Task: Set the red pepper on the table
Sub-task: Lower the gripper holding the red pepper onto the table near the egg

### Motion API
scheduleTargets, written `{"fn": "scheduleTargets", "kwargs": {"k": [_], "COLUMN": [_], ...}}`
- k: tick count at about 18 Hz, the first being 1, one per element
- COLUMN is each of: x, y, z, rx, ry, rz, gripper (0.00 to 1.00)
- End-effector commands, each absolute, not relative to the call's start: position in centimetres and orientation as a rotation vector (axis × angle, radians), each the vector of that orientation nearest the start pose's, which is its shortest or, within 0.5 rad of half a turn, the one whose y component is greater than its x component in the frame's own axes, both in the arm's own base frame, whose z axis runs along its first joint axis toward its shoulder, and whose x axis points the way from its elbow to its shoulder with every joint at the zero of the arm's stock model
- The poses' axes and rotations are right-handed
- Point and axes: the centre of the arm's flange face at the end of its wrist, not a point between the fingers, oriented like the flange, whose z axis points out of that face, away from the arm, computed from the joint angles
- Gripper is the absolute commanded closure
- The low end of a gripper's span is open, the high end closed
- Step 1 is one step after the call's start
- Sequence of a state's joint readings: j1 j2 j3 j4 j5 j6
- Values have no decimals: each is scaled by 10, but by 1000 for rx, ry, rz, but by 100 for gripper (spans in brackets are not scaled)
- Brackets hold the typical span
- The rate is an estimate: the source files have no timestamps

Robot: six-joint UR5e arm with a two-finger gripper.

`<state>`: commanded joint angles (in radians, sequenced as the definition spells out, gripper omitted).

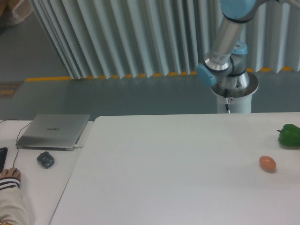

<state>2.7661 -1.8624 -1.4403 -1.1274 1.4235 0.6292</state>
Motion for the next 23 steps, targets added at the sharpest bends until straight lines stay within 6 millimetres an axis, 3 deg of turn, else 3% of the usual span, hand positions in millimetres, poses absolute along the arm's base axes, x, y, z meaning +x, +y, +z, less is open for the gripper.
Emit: {"fn": "scheduleTargets", "kwargs": {"k": [2, 5, 9, 11, 14, 15, 17, 21, 22, 23], "x": [-487, -435, -405, -399, -362, -357, -348, -345, -345, -345], "y": [410, 452, 484, 501, 553, 561, 567, 567, 567, 567], "z": [443, 431, 407, 385, 331, 321, 309, 305, 302, 302], "rx": [-2751, -2794, -2851, -2888, -3041, -3064, -3096, -3105, -3107, -3108], "ry": [-703, -575, -480, -432, -283, -244, -103, -78, -76, -69], "rz": [152, 106, 77, 50, 169, 186, 174, 166, 163, 163], "gripper": [68, 68, 68, 68, 68, 68, 67, 67, 65, 56]}}
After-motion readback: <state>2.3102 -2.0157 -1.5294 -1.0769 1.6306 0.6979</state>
